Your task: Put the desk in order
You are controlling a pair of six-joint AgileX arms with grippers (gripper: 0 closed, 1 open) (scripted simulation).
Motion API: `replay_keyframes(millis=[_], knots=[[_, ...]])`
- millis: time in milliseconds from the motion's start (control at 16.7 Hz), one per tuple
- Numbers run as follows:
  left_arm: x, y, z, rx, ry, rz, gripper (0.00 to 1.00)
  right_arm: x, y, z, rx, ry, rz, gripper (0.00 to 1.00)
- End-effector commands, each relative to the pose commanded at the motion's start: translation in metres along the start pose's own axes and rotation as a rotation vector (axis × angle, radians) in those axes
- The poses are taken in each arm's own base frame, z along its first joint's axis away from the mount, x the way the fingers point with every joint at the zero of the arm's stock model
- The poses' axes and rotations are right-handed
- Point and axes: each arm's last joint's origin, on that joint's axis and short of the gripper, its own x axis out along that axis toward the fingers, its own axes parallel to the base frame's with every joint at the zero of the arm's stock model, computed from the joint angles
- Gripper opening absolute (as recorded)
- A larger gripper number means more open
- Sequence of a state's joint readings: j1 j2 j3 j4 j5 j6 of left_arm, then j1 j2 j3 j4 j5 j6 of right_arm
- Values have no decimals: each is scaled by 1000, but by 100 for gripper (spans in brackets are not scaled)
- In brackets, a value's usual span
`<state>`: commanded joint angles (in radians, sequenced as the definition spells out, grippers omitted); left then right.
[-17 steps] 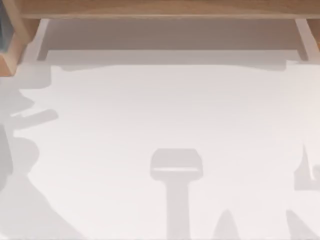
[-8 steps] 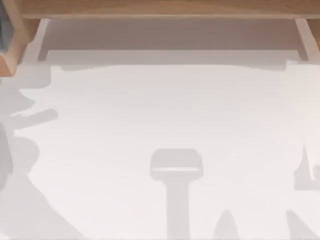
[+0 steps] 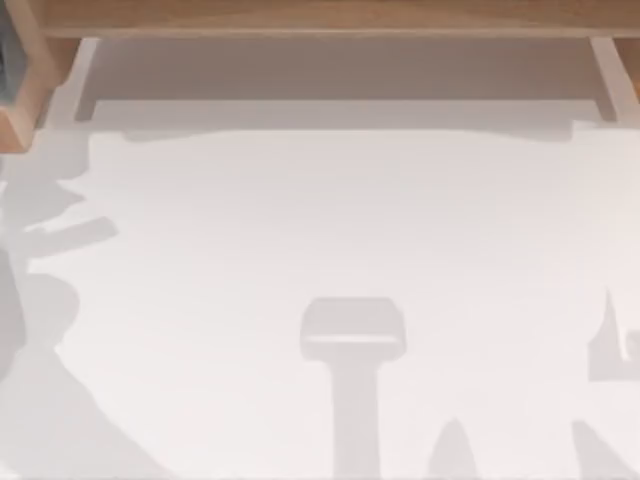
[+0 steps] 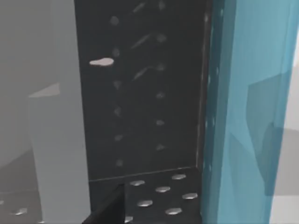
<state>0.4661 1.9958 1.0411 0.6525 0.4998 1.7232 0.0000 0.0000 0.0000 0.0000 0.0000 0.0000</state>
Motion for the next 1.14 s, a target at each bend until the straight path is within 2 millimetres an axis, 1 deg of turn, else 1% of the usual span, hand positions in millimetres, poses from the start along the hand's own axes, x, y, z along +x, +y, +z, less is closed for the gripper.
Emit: replay_keyframes(millis=[300, 480, 780, 960, 1140], knots=[[0, 0, 0, 0, 0, 0, 100, 0, 0, 0, 0, 0, 0, 100], [-4, 1, -1, 1, 4, 5, 100, 0, 0, 0, 0, 0, 0, 100], [-29, 0, -1, 8, 2, 19, 100, 0, 0, 0, 0, 0, 0, 100], [-44, -6, 0, 8, 3, 16, 100, 0, 0, 0, 0, 0, 0, 100], [-49, -13, 0, -1, 2, 0, 100, 0, 0, 0, 0, 0, 0, 100]])
